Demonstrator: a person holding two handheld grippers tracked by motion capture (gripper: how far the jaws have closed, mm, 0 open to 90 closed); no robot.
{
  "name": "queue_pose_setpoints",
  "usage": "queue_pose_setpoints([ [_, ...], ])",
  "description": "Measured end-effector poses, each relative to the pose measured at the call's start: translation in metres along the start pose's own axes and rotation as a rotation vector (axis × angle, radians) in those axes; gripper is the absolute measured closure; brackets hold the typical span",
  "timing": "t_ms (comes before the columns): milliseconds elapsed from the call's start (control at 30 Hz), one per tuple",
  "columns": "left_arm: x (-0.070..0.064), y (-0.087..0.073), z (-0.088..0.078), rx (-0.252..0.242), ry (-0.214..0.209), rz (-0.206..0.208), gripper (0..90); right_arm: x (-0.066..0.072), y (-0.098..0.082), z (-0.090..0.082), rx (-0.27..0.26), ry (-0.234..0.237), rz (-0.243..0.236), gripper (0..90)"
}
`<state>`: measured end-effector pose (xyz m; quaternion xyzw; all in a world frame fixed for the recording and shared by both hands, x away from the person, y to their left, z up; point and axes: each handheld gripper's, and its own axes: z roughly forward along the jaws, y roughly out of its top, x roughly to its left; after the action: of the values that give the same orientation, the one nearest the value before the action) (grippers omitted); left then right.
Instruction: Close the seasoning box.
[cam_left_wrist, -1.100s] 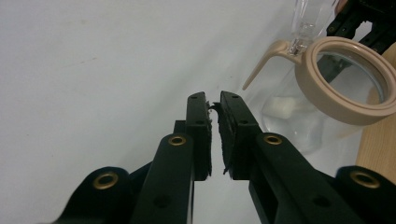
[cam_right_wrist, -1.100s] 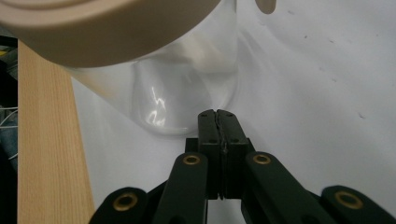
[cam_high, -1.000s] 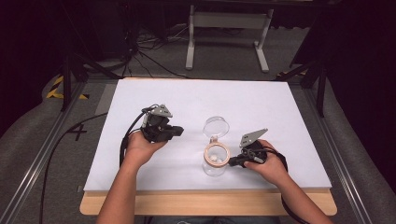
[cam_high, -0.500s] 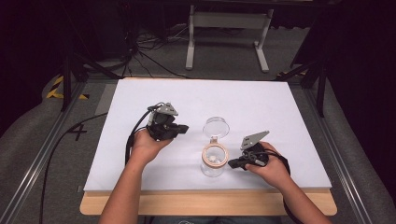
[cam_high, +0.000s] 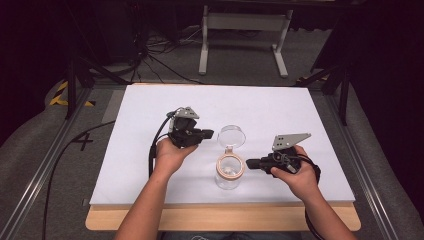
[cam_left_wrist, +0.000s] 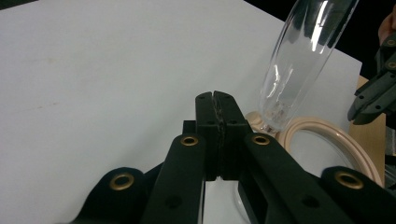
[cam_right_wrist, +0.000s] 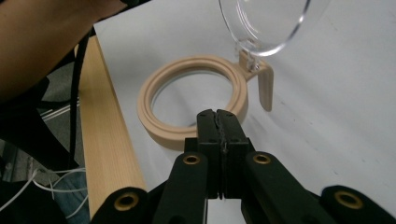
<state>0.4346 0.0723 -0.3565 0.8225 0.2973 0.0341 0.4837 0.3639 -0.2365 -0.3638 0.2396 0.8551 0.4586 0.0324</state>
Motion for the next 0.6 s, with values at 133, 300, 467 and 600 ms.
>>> queue_pose_setpoints([
  [133, -0.002, 0.001, 0.004, -0.005, -0.006, 0.012, 89.4, 0.002, 0.005, 0.003, -0.017, 0.004, 0.01, 90.0],
  [300, -0.004, 0.001, 0.008, -0.028, -0.024, 0.018, 89.0, 0.003, 0.007, 0.006, -0.027, 0.005, 0.013, 90.0],
  [467, -0.008, 0.003, 0.007, -0.035, -0.019, 0.038, 88.2, 0.003, 0.01, 0.008, -0.048, 0.007, 0.017, 90.0],
  [600, -0.01, 0.003, 0.006, -0.042, -0.021, 0.045, 88.3, 0.004, 0.013, 0.011, -0.059, 0.016, 0.019, 89.8],
])
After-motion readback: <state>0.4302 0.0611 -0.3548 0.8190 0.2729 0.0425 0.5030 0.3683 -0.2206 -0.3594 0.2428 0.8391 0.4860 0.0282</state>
